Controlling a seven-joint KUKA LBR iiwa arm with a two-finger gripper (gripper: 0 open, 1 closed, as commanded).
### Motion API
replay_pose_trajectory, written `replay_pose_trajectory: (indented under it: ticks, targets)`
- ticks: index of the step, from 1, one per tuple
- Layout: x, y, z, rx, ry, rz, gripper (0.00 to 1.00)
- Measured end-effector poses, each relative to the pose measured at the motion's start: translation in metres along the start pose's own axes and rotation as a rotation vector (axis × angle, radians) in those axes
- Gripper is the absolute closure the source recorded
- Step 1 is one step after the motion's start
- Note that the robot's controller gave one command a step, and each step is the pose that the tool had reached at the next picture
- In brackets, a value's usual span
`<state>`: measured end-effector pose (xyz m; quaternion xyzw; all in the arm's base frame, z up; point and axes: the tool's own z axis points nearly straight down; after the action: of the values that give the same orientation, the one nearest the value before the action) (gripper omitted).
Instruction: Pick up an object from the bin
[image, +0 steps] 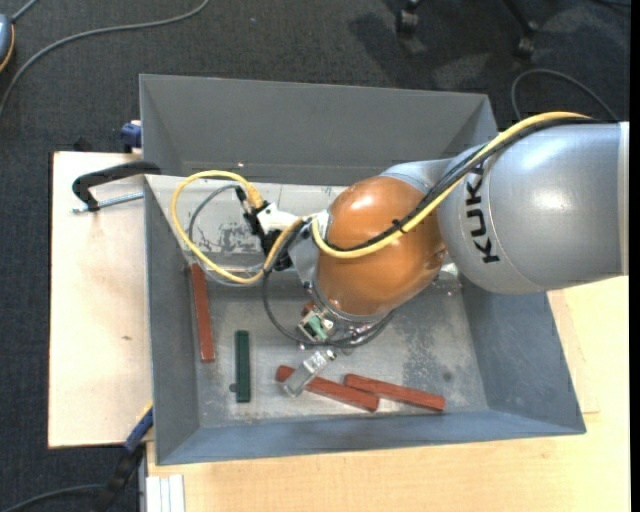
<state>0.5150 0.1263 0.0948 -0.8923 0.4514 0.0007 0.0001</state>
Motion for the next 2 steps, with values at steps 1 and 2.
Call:
replay_pose_trajectory:
  ticks: [1, 2]
  targets:
    - [0.003, -0.076, 0.025, 0.008, -0.002, -0.113, 0.00]
    - [-0.049, -0.102, -0.061, 0.015, 0.000, -0.169, 0.00]
